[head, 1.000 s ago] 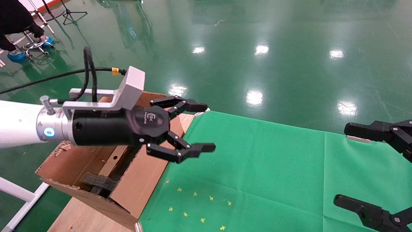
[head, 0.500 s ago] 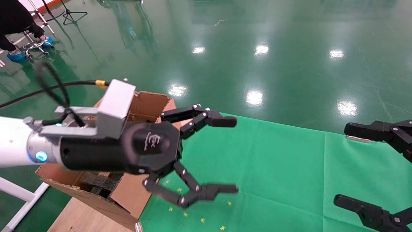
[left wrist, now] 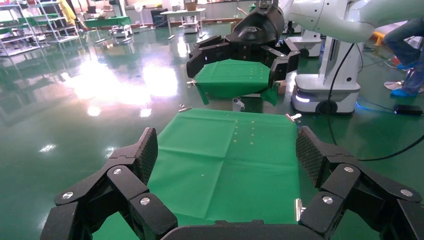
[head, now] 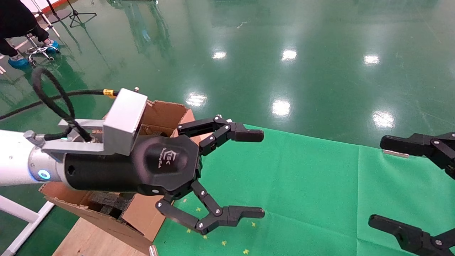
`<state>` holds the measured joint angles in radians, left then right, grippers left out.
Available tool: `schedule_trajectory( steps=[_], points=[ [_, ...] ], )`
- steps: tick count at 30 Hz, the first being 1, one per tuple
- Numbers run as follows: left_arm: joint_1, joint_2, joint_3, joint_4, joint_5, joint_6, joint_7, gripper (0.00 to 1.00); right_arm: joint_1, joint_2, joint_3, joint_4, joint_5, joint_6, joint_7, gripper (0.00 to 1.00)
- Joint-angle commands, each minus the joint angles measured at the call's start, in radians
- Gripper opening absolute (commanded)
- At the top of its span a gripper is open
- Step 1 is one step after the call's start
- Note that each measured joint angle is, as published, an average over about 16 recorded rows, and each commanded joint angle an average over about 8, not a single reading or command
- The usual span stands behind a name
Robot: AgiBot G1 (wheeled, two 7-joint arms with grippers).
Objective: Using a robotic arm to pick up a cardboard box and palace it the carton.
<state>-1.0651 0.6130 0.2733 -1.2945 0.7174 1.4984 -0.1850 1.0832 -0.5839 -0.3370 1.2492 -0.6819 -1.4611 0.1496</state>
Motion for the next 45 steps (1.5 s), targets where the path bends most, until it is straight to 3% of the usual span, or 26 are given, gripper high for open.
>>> schedule_trajectory(
  steps=[1,45],
  points=[
    [-0.002,0.0,0.002,0.003,0.003,0.0,-0.001,1.0,0.0,0.0,0.0,0.0,0.0,0.0,0.0,1.0],
    [-0.012,-0.003,0.008,0.014,0.017,-0.004,-0.005,1.0,0.0,0.0,0.0,0.0,0.0,0.0,0.0,1.0]
  ],
)
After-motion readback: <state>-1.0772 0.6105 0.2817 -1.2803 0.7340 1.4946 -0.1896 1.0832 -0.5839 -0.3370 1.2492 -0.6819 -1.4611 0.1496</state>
